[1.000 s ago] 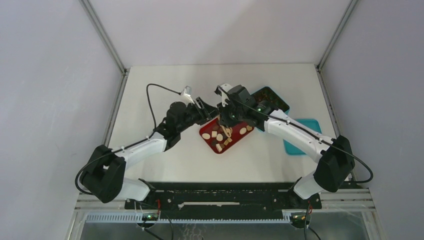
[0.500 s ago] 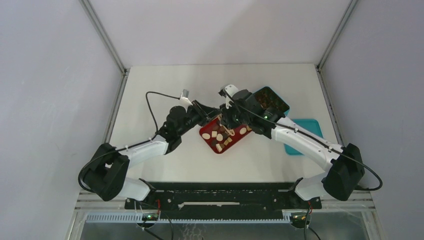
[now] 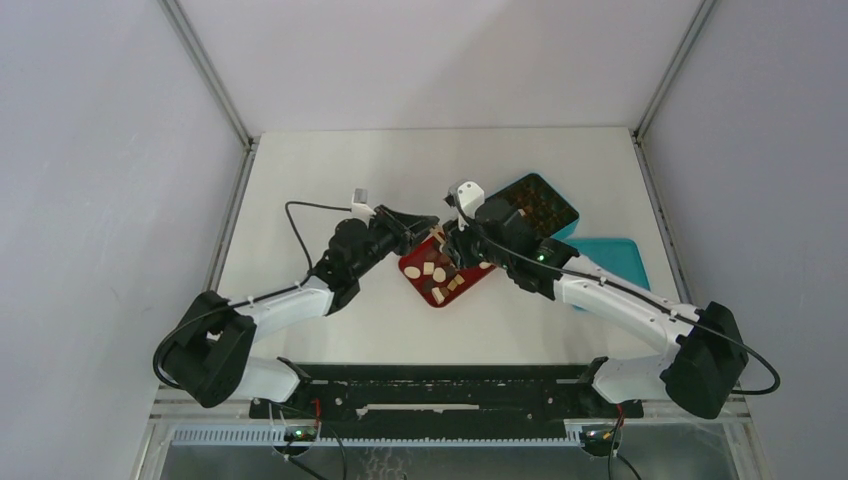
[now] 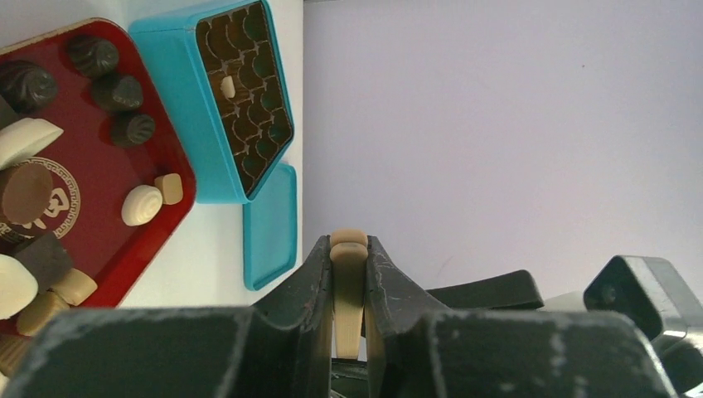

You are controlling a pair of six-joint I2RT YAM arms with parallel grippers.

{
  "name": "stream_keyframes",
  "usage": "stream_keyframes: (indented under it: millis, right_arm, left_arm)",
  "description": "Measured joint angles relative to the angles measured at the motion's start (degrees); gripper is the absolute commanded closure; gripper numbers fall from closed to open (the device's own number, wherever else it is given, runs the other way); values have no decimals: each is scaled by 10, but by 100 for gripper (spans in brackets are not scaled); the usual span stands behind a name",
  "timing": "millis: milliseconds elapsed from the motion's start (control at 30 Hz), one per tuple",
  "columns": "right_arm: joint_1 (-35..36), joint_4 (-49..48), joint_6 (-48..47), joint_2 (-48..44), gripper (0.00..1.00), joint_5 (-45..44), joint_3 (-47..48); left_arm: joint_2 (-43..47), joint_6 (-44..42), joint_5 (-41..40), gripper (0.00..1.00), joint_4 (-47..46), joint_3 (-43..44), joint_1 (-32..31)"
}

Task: Pack the chocolate
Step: Adjust the clamp.

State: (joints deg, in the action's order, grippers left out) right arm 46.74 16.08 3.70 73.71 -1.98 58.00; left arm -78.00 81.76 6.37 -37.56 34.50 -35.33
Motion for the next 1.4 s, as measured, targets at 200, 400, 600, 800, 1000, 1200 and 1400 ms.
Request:
stream_keyframes:
  millis: [200,400,600,800,1000,1200,1400]
  right_arm:
    - [12,-39,-20,-11,56,-23,-33]
    - [19,-65,-34,-19,57,-35,-48]
    - [21,-91,-44,-43,55,-39,-66]
    - [22,-103,-51,-45,59,-40,-67]
    - [22,-105,-59,-45,72,-37,-70]
    - [24,-104,-61,-48,73,-35,-72]
    - [23,-90,-60,-72,72,-36,-77]
  left_arm:
    - [0,26,1,92,-6,0,0]
    - [0,41,5,92,-10,0,0]
    - [0,53,17,92,-10,0,0]
    - [-7,59,21,91,-13,0,0]
    - [-12,64,29,81,-14,0,2]
    - [-17,67,32,70,-14,0,2]
    - [-32,68,49,65,-32,0,1]
